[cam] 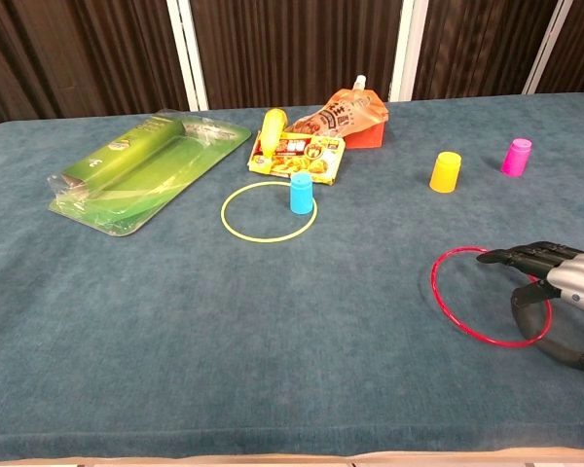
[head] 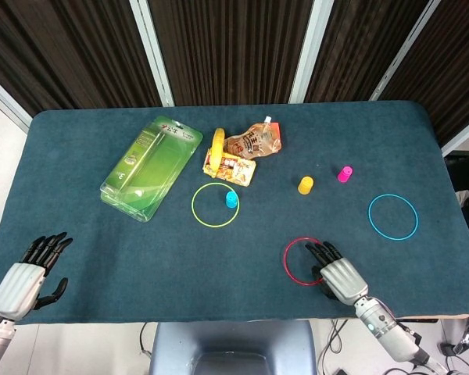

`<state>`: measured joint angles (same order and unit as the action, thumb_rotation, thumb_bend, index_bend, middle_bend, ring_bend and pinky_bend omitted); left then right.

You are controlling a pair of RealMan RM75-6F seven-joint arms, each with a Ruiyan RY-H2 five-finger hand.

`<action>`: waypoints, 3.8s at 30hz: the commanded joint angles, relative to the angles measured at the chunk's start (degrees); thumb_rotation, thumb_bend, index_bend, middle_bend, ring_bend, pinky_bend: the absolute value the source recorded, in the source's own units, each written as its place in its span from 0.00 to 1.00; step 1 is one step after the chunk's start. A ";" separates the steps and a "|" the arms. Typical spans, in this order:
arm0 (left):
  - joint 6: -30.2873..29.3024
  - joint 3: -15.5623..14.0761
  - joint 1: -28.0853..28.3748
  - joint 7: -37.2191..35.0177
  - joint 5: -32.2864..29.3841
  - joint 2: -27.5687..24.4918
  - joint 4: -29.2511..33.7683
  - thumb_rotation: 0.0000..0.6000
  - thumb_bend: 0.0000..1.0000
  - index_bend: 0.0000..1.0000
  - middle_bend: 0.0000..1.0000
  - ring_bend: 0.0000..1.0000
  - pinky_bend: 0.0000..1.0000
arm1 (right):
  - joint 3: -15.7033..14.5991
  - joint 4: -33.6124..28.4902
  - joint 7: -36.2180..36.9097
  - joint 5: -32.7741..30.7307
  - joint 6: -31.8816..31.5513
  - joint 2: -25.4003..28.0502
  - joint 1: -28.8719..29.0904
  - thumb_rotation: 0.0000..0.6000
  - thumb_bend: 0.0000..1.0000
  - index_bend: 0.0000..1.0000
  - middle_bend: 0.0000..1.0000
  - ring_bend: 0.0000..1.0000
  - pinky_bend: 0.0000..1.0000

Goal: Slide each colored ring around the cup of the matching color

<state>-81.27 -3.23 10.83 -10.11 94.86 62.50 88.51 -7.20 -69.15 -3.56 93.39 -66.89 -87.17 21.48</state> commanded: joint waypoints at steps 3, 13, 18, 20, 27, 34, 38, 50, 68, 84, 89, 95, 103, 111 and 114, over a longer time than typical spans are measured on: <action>-0.08 0.06 -0.02 0.17 -0.05 0.08 0.01 1.00 0.46 0.00 0.00 0.00 0.00 | 0.07 0.02 -0.25 0.08 0.21 -0.04 -0.06 1.00 0.53 0.71 0.13 0.00 0.00; 0.01 0.18 0.02 0.52 -0.25 0.08 0.10 1.00 0.46 0.00 0.00 0.00 0.00 | 0.11 -0.14 0.07 0.57 0.30 -0.02 -0.14 1.00 0.53 0.80 0.13 0.00 0.00; 0.14 0.27 0.10 0.59 -0.38 0.21 0.08 1.00 0.46 0.00 0.00 0.00 0.00 | 0.35 0.22 0.24 0.75 0.14 -0.31 -0.16 1.00 0.53 0.85 0.13 0.00 0.00; -0.13 0.13 -0.10 0.43 -0.28 0.08 0.01 1.00 0.46 0.00 0.00 0.00 0.00 | 0.49 0.32 0.28 0.75 0.07 -0.40 -0.16 1.00 0.53 0.86 0.13 0.00 0.00; -0.33 0.08 -0.17 0.20 -0.12 0.01 0.00 1.00 0.46 0.00 0.00 0.00 0.00 | 0.92 0.33 0.52 1.14 -0.67 -0.52 -0.14 1.00 0.53 0.87 0.14 0.00 0.00; -0.33 0.15 -0.16 0.17 -0.19 0.03 -0.01 1.00 0.46 0.00 0.00 0.00 0.00 | 1.76 -0.02 0.84 1.30 -1.31 -0.49 0.19 1.00 0.53 0.88 0.14 0.00 0.00; -0.23 0.12 -0.14 0.21 -0.19 0.08 -0.05 1.00 0.46 0.00 0.00 0.00 0.00 | 3.51 -0.97 0.70 1.31 -2.33 -0.19 1.06 1.00 0.53 0.87 0.14 0.00 0.00; 0.08 0.01 -0.03 0.21 -0.16 0.05 -0.04 1.00 0.46 0.00 0.00 0.00 0.00 | 14.91 -4.54 -2.74 -7.48 4.74 2.10 9.06 1.00 0.53 0.87 0.14 0.00 0.00; 1.78 0.40 0.53 1.49 -1.52 0.59 0.19 1.00 0.46 0.00 0.00 0.00 0.00 | 20.98 11.27 -6.53 -20.60 18.15 -5.98 19.10 1.00 0.53 0.76 0.14 0.00 0.00; 1.57 0.21 0.65 1.50 -0.80 0.50 0.32 1.00 0.46 0.00 0.00 0.00 0.00 | 19.02 5.19 -8.26 -22.45 14.55 -0.33 15.60 1.00 0.53 0.55 0.14 0.00 0.00; 1.33 0.24 0.56 1.95 -0.77 0.62 0.43 1.00 0.46 0.00 0.00 0.00 0.00 | 17.43 0.19 -6.18 -21.10 12.13 3.65 12.97 1.00 0.49 0.36 0.12 0.00 0.00; 1.66 0.13 0.69 2.02 -0.73 0.73 0.42 1.00 0.46 0.00 0.00 0.00 0.00 | 13.73 -9.92 -6.01 -17.68 6.58 10.48 7.88 1.00 0.44 0.25 0.07 0.00 0.00; 1.12 -0.23 0.44 2.52 -0.04 0.80 0.65 1.00 0.46 0.00 0.00 0.00 0.00 | 6.23 -13.08 -3.44 -9.40 -2.67 16.26 -0.18 1.00 0.44 0.44 0.07 0.00 0.00; 0.74 -0.95 0.22 4.42 1.39 1.32 1.02 1.00 0.46 0.00 0.00 0.00 0.00 | 6.52 -2.28 6.92 -12.17 -5.50 14.79 -5.32 1.00 0.44 0.56 0.07 0.00 0.00; 0.97 -1.19 0.27 4.83 1.61 1.27 1.32 1.00 0.46 0.00 0.00 0.00 0.00 | 7.15 3.47 9.36 -13.57 -4.20 13.11 -5.81 1.00 0.44 0.58 0.07 0.00 0.00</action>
<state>-80.31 -4.39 11.09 -5.30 96.44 63.78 89.80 -0.83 -71.03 2.83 81.73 -71.80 -72.42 16.99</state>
